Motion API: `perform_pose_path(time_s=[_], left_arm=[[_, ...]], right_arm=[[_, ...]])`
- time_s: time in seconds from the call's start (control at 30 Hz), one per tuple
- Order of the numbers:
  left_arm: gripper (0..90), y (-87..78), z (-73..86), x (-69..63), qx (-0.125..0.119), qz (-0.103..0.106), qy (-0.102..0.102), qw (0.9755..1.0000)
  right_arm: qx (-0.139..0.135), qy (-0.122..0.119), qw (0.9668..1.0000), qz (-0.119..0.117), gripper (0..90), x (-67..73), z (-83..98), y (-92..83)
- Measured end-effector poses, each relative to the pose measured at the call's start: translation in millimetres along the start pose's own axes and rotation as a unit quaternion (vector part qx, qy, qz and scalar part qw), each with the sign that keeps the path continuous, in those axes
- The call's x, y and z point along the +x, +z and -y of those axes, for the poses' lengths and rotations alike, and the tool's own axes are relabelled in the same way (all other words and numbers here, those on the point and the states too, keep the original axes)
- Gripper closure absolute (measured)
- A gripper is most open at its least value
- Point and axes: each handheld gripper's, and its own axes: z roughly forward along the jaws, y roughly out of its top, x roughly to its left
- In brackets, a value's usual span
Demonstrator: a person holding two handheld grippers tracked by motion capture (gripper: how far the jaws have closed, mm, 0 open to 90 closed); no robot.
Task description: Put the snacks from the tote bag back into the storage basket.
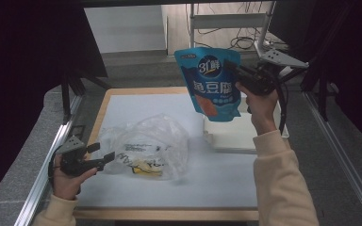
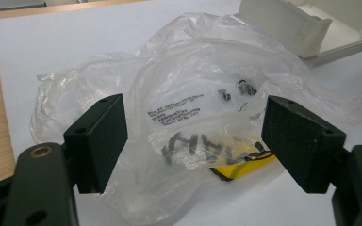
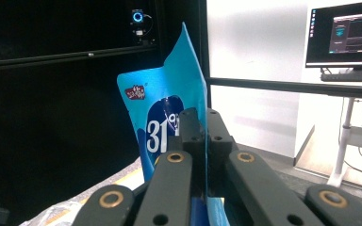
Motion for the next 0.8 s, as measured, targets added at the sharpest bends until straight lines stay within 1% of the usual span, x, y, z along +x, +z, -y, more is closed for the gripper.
perform_pose_path(time_s=[0.4,0.67,0.8], left_arm=[[23.4,-0.2,-0.2,0.0,0.0,0.0,0.0,1.0],[23.4,0.3,-0.2,-0.7,0.0,-0.001,0.001,1.0],[23.3,0.1,-0.2,-0.4,0.0,-0.001,0.0,1.0]], right_arm=[[0.002,0.004,0.9998,0.018,89.1,-11.1,2.7,-13.9],[0.001,0.006,0.9996,0.029,89.1,-18.1,6.4,-18.8],[0.007,0.007,0.9994,0.032,89.1,-20.7,8.9,-19.5]])
